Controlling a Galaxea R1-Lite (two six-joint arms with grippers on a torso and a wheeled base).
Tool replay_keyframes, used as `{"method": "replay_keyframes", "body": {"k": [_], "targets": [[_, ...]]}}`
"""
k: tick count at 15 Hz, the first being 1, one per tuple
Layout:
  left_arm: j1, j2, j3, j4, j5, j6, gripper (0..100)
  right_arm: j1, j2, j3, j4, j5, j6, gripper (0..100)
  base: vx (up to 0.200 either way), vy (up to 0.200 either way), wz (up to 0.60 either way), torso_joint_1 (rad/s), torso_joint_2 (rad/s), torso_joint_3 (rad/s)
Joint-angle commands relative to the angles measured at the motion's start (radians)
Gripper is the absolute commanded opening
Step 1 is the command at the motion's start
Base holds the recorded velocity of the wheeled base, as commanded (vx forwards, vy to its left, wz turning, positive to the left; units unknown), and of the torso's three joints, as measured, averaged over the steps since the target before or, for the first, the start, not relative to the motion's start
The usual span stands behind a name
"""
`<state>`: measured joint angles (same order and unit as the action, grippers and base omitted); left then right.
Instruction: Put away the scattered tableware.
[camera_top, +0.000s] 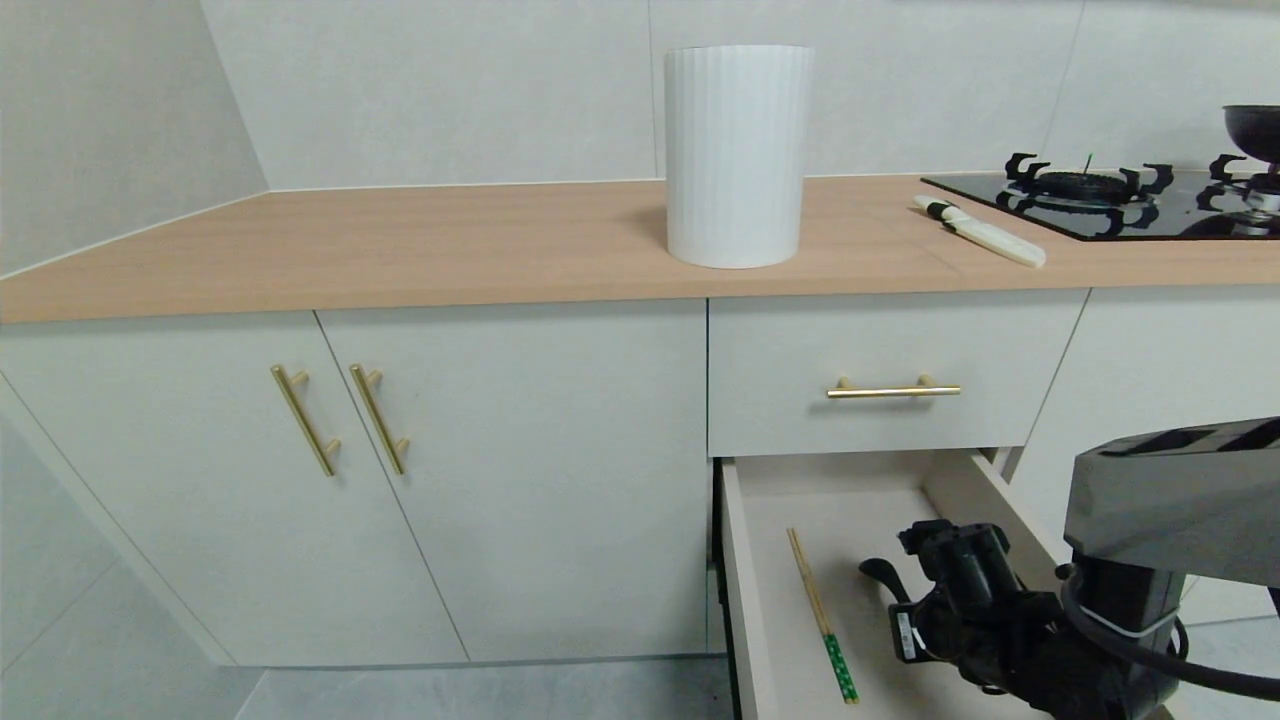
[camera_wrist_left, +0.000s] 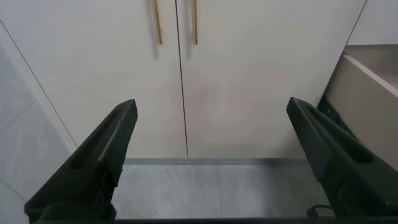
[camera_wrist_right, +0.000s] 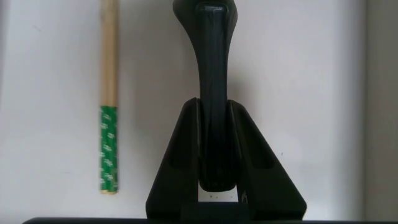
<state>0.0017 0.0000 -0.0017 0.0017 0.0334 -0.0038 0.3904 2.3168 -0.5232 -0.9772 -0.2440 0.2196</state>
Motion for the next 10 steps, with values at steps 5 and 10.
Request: {"method": "replay_keyframes", "body": {"k": [5,10], "targets": [[0.001,0.002,0.0,0.0,0.0,-0.001,100,-0.004,0.062,-0.017,0.0,-0.001,-0.002,0,0.0,0.0,0.0,0.0,0.0,0.0],[0.0,0.002,0.0,0.0,0.0,-0.001,100,-0.004,0.065,-0.017,0.0,-0.001,-0.002,0,0.0,0.0,0.0,0.0,0.0,0.0]]}}
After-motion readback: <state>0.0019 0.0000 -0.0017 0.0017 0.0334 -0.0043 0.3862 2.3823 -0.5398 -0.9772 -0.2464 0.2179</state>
